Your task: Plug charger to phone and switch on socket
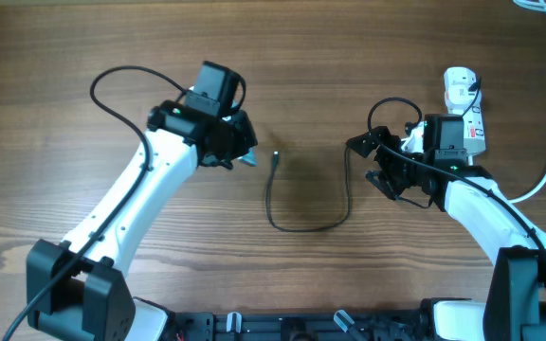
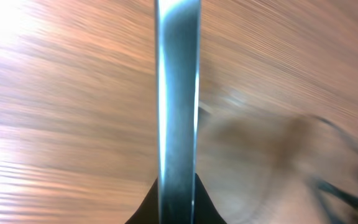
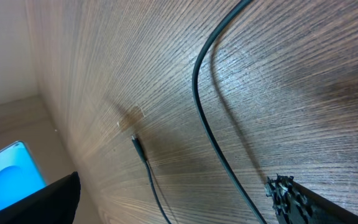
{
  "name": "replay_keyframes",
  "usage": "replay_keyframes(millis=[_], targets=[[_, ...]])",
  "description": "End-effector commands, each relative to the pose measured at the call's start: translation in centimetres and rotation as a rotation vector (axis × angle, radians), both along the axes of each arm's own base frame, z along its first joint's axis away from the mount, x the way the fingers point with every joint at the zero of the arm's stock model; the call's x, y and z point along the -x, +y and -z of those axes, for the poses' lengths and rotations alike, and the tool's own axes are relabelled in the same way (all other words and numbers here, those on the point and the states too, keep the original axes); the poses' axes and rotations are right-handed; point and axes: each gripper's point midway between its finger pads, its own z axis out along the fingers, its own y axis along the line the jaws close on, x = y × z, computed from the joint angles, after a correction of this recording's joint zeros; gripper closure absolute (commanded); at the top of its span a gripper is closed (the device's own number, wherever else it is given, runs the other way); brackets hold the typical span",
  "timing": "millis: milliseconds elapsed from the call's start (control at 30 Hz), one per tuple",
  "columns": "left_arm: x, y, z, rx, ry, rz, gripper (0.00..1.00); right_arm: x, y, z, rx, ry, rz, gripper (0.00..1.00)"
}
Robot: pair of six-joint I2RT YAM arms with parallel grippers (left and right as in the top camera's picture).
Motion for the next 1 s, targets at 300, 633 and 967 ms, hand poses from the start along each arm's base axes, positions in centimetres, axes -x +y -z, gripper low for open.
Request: replay_keyframes(millis=[300,633,967], targets=[[0.5,2.8,7.7,-0.359,0.018,0.112,0.96,0.0,-0.1,0.2,0.017,-0.01,-0.01,0.0],[2.9,4.0,8.5,-0.399,0.12,0.13,0.96,0.0,-0.1,0.2,0.017,-0.01,-0.01,0.0],[3.2,4.1,9.9,-0.393,0.107,0.126,0.96,0.0,-0.1,0.2,0.017,-0.01,-0.01,0.0]])
